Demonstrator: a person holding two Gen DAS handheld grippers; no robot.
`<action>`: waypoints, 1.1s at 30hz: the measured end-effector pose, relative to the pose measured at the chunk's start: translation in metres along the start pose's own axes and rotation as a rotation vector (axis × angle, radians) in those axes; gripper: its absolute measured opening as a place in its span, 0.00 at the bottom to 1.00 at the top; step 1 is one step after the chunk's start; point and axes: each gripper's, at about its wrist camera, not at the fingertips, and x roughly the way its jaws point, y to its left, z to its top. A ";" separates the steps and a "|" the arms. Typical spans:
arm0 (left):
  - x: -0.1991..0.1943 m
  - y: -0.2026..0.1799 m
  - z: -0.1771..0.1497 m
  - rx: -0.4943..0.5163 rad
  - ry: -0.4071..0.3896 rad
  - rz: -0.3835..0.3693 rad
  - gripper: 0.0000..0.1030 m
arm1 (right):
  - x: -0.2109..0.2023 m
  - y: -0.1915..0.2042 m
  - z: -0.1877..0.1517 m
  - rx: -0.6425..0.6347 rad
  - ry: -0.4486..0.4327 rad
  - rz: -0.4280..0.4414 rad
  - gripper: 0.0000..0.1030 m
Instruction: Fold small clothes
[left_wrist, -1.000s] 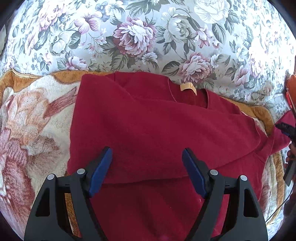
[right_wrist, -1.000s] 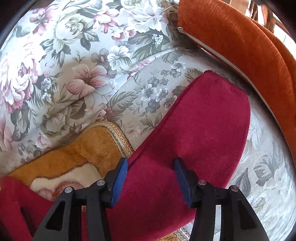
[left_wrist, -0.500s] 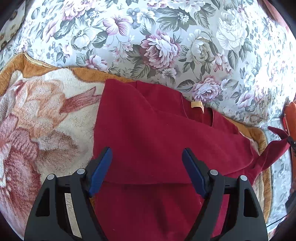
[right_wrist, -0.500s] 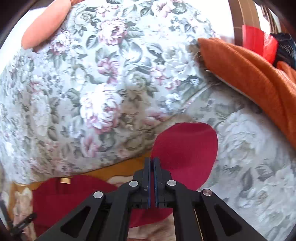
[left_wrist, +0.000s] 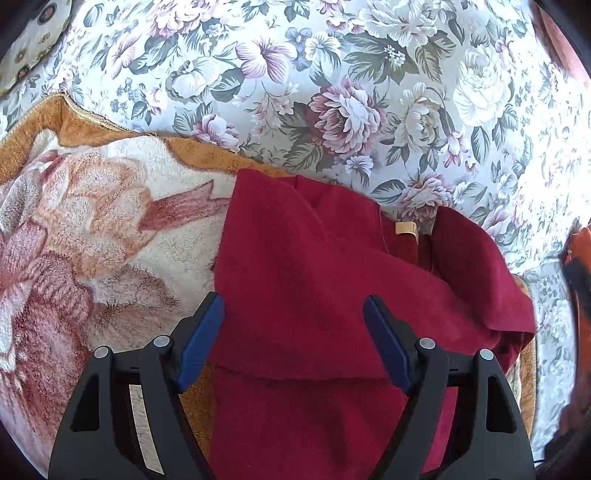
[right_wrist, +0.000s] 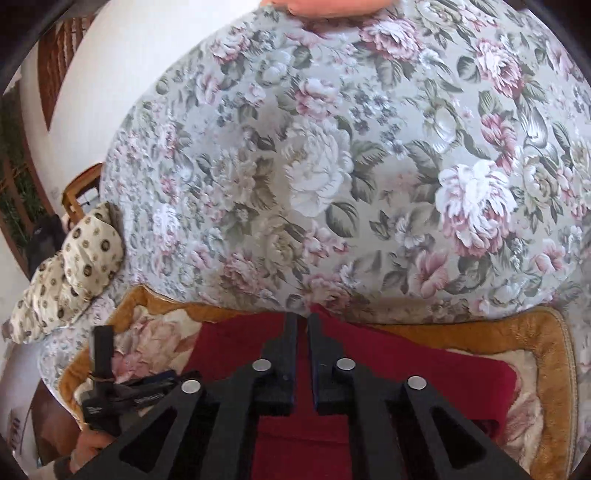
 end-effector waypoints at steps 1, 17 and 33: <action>0.000 0.000 0.000 0.004 -0.001 0.001 0.77 | 0.010 -0.003 -0.006 -0.013 0.021 -0.045 0.48; 0.003 0.017 0.007 -0.014 -0.007 0.020 0.77 | 0.134 -0.027 -0.033 -0.013 0.219 -0.209 0.11; -0.020 0.037 0.009 -0.135 -0.102 -0.158 0.77 | 0.076 0.042 -0.039 0.044 0.207 0.309 0.27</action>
